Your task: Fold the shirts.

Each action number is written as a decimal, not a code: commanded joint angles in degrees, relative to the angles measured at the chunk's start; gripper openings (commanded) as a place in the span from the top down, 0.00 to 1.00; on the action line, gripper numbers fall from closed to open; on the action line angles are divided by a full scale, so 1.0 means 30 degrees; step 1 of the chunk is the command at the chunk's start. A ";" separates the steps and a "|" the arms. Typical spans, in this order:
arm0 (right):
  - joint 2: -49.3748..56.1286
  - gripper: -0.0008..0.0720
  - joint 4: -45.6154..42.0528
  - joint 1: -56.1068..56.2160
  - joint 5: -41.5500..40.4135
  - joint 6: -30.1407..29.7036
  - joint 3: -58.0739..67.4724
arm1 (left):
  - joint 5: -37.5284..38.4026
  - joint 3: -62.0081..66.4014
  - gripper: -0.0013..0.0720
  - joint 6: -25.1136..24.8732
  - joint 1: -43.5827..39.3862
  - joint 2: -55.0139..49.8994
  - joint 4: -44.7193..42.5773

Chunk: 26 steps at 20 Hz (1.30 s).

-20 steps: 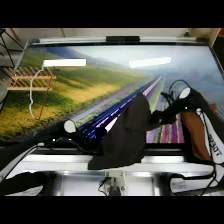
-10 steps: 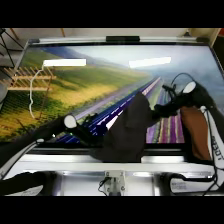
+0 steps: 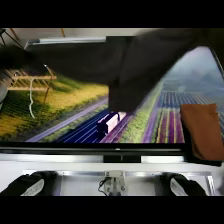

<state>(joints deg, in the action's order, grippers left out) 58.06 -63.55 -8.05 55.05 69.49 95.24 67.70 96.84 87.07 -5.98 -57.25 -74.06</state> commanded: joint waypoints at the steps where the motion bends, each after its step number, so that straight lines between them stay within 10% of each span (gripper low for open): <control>1: -0.2776 0.87 0.0270 -0.0022 -0.1005 0.1188 0.0765 | -0.0641 0.3402 0.94 0.0306 0.2142 0.1909 -0.0976; 11: -0.1953 0.87 -0.3789 -0.0015 0.9537 0.4386 -0.1319 | 0.4896 -0.3985 0.94 0.0299 0.1749 0.1872 -0.0852; 16: 0.0918 0.87 -0.3002 0.0495 0.5457 0.4160 -1.0258 | -0.5231 -1.4928 0.94 0.0007 0.0510 0.0204 0.2135; 21: 0.5821 0.87 -0.0415 0.0969 0.1406 0.4335 -1.2225 | -1.1169 -1.4928 0.93 0.0015 0.0539 -0.5209 0.5734; 22: 0.6375 0.87 0.0102 0.0969 0.1392 0.4328 -1.2225 | -1.1424 -1.4462 0.88 0.0022 0.0539 -0.6135 0.5894; 25: 0.6761 0.87 -0.0022 0.0954 0.1778 0.4175 -1.2225 | -0.9420 -1.2728 0.05 0.0029 0.0809 -0.8094 0.6819; 26: 0.6717 0.87 -0.0044 0.0918 0.2033 0.4124 -1.2218 | -0.7475 -1.1795 0.05 -0.0678 0.1253 -0.8320 0.6390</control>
<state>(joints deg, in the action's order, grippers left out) 76.27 -64.99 -5.32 61.12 82.30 59.33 39.64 57.12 87.00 -3.68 -77.30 -56.69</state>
